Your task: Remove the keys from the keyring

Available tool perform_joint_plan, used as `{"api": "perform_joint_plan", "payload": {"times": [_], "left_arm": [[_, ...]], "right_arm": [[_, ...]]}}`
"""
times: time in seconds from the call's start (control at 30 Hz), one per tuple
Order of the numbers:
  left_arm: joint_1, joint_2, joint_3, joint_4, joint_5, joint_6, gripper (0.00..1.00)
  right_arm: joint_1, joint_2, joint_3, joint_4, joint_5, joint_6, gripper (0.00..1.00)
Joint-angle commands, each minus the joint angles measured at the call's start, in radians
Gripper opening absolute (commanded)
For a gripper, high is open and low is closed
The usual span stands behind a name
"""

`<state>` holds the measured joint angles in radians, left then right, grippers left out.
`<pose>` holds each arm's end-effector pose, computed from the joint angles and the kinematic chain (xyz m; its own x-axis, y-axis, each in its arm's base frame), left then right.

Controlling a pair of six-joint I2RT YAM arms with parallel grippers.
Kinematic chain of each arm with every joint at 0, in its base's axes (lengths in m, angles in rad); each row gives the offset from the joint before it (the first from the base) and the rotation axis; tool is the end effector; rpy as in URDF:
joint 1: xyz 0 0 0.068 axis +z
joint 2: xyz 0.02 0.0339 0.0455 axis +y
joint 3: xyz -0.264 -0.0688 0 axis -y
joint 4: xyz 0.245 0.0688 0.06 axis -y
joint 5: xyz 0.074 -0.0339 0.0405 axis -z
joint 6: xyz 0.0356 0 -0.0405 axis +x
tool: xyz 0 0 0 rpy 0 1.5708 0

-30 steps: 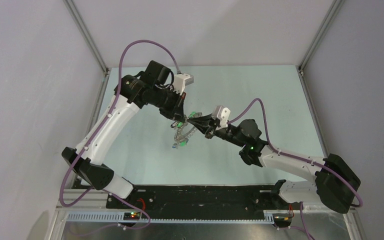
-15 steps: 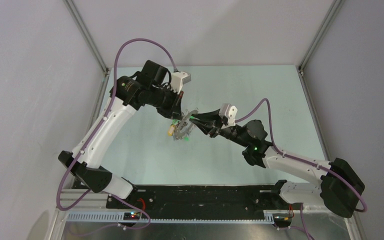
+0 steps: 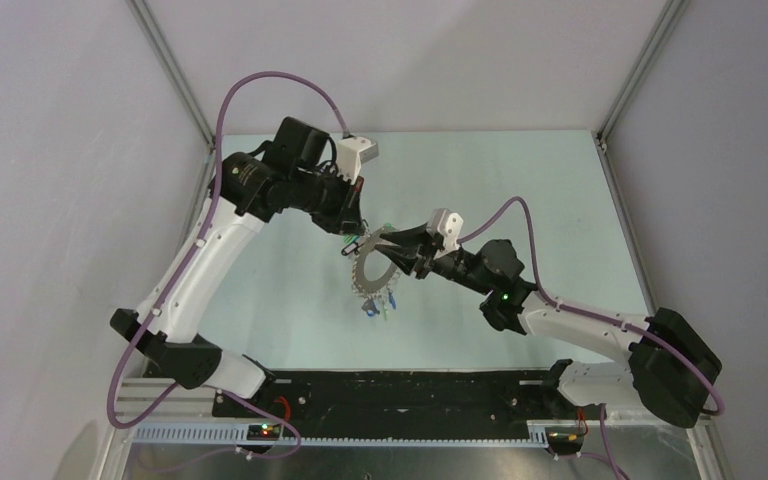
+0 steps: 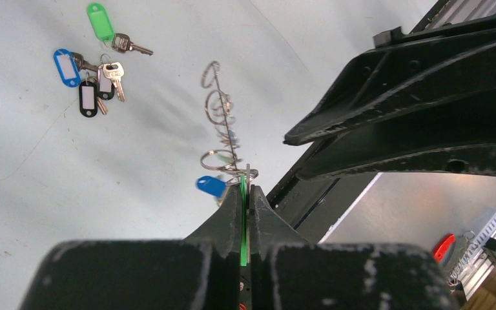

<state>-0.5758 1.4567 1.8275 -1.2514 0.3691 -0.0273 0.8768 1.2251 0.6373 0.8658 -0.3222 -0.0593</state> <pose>0.2151 -0.1550 0.4378 -0.6657 0.4018 -0.6289 0.6826 0.6684 -0.2955 0.1649 0.2158 0.3055 0.2300 0.1885 -0.9548 -0.9119 0.3845 -0.1437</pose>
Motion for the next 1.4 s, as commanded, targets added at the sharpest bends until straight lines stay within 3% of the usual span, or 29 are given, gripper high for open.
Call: {"api": "perform_joint_plan", "payload": {"times": [0.0, 0.67, 0.77, 0.9, 0.93, 1.13, 1.37], "left_arm": [[-0.008, -0.044, 0.055, 0.026, 0.008, -0.023, 0.0], [-0.016, -0.051, 0.065, 0.026, 0.009, -0.027, 0.0], [-0.015, -0.05, 0.066, 0.025, 0.008, -0.026, 0.0], [-0.016, -0.051, 0.069, 0.025, 0.007, -0.026, 0.0], [-0.016, -0.053, 0.069, 0.025, 0.005, -0.024, 0.0], [0.004, -0.049, 0.054, 0.026, 0.024, -0.019, 0.0], [0.027, -0.03, -0.01, 0.027, 0.046, 0.001, 0.0]], "right_arm": [[0.013, 0.023, 0.018, 0.055, -0.001, 0.005, 0.32], [0.027, 0.11, 0.127, 0.063, -0.006, -0.004, 0.32], [0.027, 0.119, 0.137, 0.056, -0.005, -0.008, 0.26], [0.027, 0.122, 0.138, 0.046, 0.003, -0.007, 0.02], [0.026, 0.12, 0.138, 0.043, 0.004, -0.008, 0.0], [0.026, 0.07, 0.135, -0.031, -0.01, -0.022, 0.0], [0.033, -0.045, 0.096, 0.018, -0.028, -0.052, 0.0]]}}
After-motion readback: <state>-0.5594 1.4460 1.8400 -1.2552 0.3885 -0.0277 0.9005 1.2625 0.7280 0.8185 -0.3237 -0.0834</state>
